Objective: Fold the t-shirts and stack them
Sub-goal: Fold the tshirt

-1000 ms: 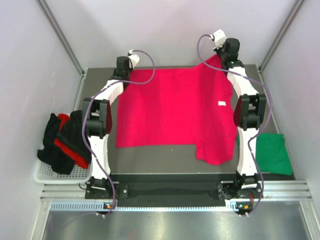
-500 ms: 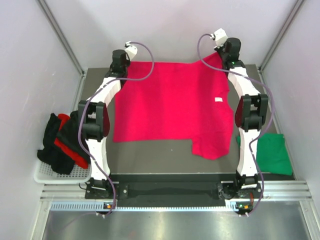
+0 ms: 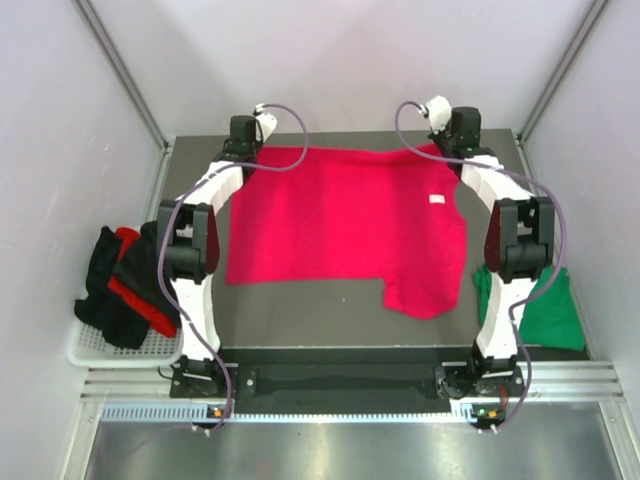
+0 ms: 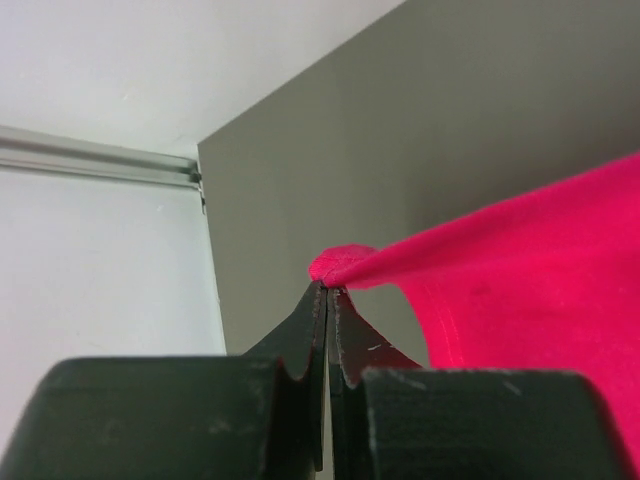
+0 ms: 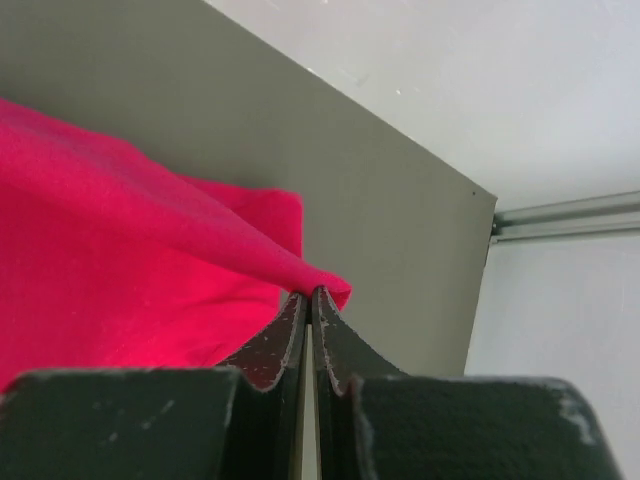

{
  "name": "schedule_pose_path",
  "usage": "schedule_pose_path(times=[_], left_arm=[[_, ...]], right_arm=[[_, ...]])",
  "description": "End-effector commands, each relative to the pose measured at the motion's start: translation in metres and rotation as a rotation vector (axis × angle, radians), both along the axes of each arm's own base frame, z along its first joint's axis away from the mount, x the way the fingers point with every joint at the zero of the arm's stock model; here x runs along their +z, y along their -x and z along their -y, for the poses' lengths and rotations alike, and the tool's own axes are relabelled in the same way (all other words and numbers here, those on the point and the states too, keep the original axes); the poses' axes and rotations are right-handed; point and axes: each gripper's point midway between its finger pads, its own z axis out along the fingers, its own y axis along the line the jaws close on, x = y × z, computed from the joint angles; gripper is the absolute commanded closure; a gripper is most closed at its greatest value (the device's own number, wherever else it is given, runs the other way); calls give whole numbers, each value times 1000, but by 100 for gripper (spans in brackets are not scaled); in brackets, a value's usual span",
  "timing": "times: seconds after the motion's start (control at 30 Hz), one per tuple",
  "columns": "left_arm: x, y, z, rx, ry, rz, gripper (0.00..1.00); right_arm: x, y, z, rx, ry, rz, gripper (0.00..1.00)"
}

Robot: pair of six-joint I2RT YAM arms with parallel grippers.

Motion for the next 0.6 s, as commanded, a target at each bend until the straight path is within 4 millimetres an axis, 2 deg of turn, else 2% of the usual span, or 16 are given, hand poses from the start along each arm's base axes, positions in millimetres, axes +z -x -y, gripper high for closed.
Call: schedule_pose_path(times=[0.0, 0.07, 0.1, 0.13, 0.17, 0.33, 0.43, 0.57], left_arm=[[45, 8, 1, 13, 55, 90, 100], [44, 13, 2, 11, 69, 77, 100], [40, 17, 3, 10, 73, 61, 100], [45, 19, 3, 10, 78, 69, 100], [37, 24, 2, 8, 76, 49, 100], [29, 39, -1, 7, 63, 22, 100], [15, 48, -3, 5, 40, -19, 100], [9, 52, -6, 6, 24, -47, 100]], right_arm=[[53, 12, -7, 13, -26, 91, 100], [54, 16, -6, 9, -25, 83, 100], [47, 19, -5, 7, -25, 65, 100], [48, 23, -4, 5, -28, 57, 100], [46, 25, -5, 5, -31, 49, 100], [37, 42, -4, 5, -37, 17, 100], [32, 52, -4, 5, -41, -3, 100], [26, 63, -3, 7, -43, -19, 100]])
